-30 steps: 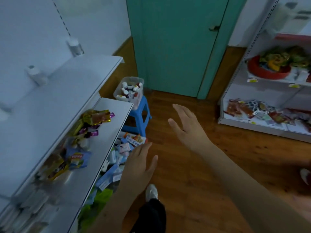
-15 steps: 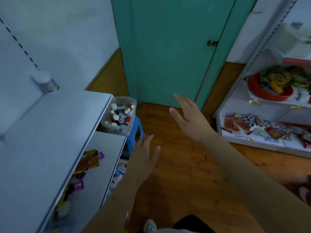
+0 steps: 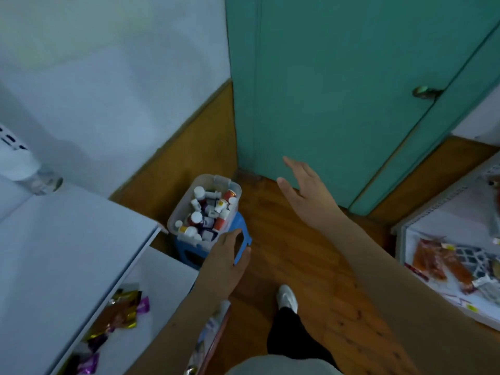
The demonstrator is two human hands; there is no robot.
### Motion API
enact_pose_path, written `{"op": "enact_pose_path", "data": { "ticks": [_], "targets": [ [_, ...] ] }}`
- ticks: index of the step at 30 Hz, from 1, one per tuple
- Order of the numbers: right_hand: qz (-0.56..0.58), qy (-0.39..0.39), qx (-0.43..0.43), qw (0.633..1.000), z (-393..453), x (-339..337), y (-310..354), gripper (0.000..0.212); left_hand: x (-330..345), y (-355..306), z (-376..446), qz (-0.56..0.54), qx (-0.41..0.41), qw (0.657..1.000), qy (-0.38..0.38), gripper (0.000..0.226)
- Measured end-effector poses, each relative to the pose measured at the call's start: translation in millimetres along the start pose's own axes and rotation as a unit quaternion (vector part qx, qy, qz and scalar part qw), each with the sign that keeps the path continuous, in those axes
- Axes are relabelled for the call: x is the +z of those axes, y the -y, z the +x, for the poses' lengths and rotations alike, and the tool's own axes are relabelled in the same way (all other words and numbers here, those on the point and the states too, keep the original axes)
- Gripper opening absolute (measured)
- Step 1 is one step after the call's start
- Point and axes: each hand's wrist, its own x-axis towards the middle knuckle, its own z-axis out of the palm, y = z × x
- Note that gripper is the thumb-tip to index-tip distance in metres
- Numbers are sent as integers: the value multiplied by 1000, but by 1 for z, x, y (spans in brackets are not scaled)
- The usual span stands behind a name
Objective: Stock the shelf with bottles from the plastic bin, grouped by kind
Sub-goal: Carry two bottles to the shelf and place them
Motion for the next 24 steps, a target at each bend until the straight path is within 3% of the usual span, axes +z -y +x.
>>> {"op": "enact_pose_path", "data": {
  "ticks": [11, 17, 24],
  "targets": [
    [10, 145, -127, 981, 239, 10, -66, 56, 6, -6, 141, -22, -185, 982, -31, 50],
    [-18, 252, -200, 947, 311, 69, -60, 58, 7, 24, 159, -13, -262, 963, -65, 41],
    [-90, 347, -243, 901, 375, 129, -50, 53, 11, 74, 204, -86, -367, 922, -94, 37]
  ]
}}
